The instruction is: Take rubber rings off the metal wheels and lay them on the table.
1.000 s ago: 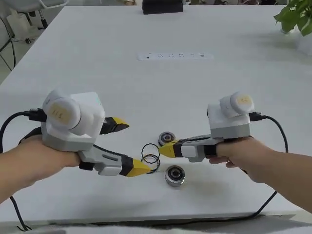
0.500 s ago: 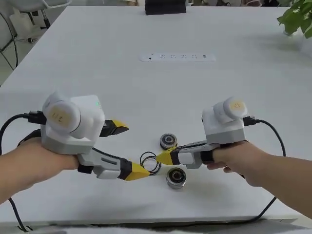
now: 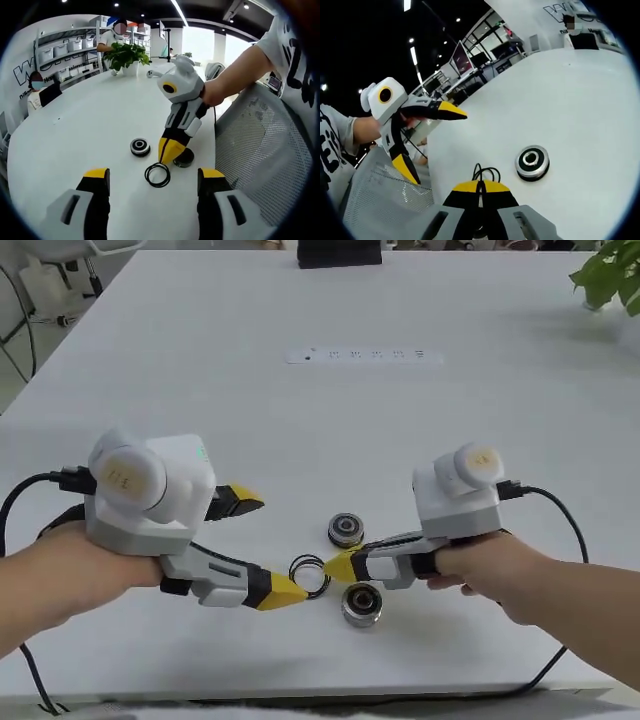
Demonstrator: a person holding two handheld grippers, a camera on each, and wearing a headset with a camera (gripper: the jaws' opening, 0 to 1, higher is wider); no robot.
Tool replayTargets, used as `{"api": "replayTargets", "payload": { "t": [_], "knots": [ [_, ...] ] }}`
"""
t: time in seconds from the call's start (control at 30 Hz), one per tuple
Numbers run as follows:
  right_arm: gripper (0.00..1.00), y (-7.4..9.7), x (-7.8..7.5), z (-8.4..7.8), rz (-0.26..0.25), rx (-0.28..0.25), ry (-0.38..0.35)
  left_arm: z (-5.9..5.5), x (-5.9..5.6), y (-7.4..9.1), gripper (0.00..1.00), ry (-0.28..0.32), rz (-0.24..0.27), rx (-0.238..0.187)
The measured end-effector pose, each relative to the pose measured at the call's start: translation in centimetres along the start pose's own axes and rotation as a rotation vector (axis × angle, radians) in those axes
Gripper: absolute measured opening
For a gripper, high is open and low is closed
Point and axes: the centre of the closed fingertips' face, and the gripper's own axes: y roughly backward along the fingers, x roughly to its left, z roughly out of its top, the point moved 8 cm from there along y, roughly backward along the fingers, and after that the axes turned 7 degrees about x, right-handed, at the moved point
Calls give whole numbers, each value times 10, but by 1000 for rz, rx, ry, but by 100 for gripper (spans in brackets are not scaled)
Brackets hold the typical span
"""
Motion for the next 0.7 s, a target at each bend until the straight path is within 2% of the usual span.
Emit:
{"api": "replayTargets", "payload": {
  "t": [0.3, 0.7],
  "knots": [
    [5, -2, -1, -1, -24, 10, 33, 0, 0, 0, 69, 3, 2, 0],
    [12, 1, 0, 0, -31, 3, 34, 0, -2, -1, 69, 5, -4, 3]
  ]
}}
